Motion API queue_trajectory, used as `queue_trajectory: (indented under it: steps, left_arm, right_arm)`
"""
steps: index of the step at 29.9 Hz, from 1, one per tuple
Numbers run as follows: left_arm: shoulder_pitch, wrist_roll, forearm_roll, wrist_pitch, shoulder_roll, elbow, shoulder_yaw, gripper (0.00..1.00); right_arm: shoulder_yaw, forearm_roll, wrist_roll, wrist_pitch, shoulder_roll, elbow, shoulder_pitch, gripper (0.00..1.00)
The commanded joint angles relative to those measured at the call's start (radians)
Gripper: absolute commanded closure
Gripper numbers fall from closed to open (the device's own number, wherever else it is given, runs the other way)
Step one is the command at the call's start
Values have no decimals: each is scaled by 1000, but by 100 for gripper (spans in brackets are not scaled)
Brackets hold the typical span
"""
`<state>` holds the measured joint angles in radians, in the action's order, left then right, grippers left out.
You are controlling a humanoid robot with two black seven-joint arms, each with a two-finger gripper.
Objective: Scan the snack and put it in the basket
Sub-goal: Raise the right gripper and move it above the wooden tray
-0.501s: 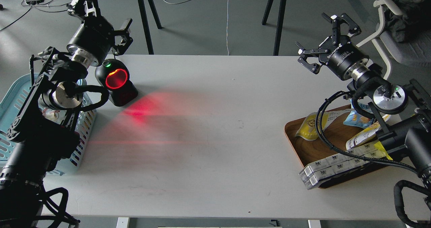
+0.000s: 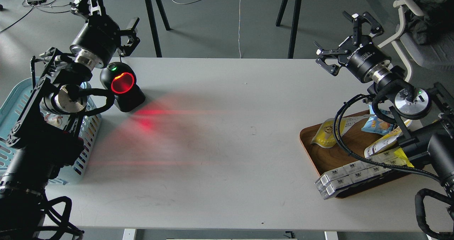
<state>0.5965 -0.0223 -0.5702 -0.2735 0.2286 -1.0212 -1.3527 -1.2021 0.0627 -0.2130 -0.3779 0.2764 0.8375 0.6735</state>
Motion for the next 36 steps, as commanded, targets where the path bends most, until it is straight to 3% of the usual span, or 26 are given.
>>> queue_trajectory:
  steps: [1, 11, 17, 26, 29, 34, 36]
  left_arm:
    - [0, 1, 3, -6, 1, 1, -5, 0]
    - [2, -4, 7, -10, 18, 1, -3, 0]
    - [2, -1, 7, -10, 31, -8, -3, 0]
    - [0, 19, 9, -26, 37, -11, -9, 0]
    - [0, 35, 9, -44, 37, -11, -9, 0]
    - [-1, 47, 9, -44, 35, -11, -11, 0]
    - [-7, 55, 9, -44, 35, -11, -11, 0]
  right_arm:
    - [9, 2, -2, 1, 0, 0, 8, 2]
    - [117, 5, -8, 1, 32, 0, 66, 2]
    - [326, 2, -12, 14, 170, 21, 211, 2]
    - [801, -30, -25, 51, 498, 287, 549, 2]
    - [935, -79, -63, 92, 618, 418, 665, 2]
    - [1120, -179, -231, 281, 828, 711, 796, 2]
    - [1170, -205, -276, 347, 903, 831, 801, 2]
